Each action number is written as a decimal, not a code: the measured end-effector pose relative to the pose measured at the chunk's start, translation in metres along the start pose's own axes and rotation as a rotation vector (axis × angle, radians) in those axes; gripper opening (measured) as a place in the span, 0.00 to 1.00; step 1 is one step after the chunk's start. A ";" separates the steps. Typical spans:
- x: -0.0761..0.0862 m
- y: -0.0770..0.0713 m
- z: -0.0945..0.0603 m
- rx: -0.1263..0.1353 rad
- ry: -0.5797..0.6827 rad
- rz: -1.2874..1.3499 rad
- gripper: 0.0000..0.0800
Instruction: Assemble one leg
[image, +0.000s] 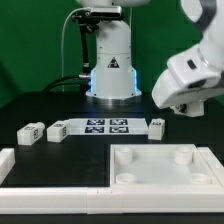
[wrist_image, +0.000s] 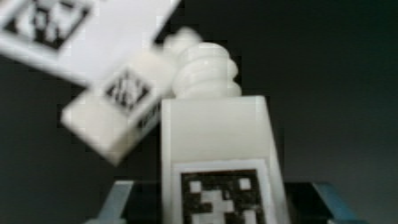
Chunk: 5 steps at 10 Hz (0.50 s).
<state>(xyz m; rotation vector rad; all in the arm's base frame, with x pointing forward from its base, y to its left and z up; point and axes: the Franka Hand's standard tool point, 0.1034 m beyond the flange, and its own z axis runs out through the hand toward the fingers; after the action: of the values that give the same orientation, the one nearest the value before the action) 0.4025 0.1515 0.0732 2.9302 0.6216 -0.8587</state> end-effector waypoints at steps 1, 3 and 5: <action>-0.004 0.001 0.002 -0.007 0.051 0.003 0.36; 0.009 0.026 -0.011 -0.028 0.270 -0.022 0.36; 0.017 0.063 -0.037 -0.048 0.418 -0.023 0.36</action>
Offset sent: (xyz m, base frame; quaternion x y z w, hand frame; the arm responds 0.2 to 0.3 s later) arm 0.0587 -0.0558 0.0127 -0.0003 0.1359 -0.0466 0.9896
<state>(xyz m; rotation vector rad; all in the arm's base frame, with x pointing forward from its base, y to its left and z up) 0.4588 0.1049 0.0897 3.0789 0.6795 -0.2212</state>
